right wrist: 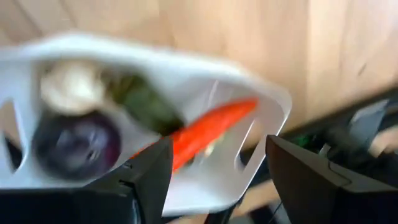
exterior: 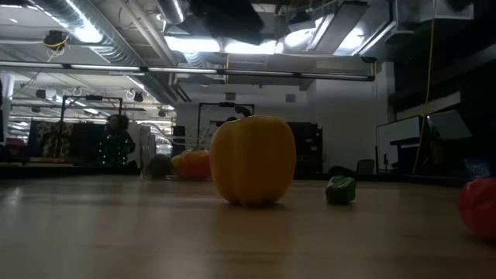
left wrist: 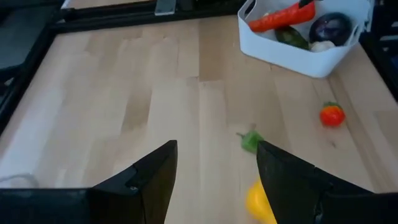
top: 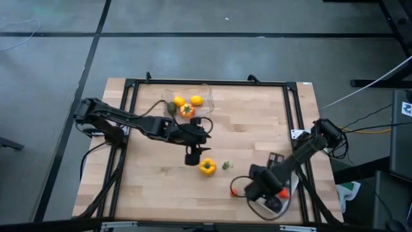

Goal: Sort produce into baskets
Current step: Put the yellow bell pepper into the white bin

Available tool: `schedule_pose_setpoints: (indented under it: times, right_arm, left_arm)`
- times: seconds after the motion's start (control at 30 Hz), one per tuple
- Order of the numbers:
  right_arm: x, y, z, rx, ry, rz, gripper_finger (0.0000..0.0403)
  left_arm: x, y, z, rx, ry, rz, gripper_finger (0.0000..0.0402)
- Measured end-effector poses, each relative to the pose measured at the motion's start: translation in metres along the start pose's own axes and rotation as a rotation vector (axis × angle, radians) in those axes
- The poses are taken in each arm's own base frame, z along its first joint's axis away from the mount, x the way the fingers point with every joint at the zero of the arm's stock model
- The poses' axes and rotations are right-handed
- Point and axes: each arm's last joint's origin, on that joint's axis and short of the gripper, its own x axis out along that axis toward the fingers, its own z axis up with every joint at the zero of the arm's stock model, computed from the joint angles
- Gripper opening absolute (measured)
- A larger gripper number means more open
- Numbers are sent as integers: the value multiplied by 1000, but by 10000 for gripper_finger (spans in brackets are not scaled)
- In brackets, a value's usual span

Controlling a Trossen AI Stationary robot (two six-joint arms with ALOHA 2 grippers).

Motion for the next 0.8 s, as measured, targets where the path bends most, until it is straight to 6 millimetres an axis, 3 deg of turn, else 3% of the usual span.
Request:
schedule_pose_setpoints:
  times: [0.3, 0.8]
  right_arm:
    - [-6, -16, 52, -178, -296, -9, 253]
    - [-29, -36, 127, -245, -710, 170, 253]
  left_arm:
    - [-41, 9, -7, -28, 107, 4, 217]
    - [-45, 10, -17, -77, 203, 15, 216]
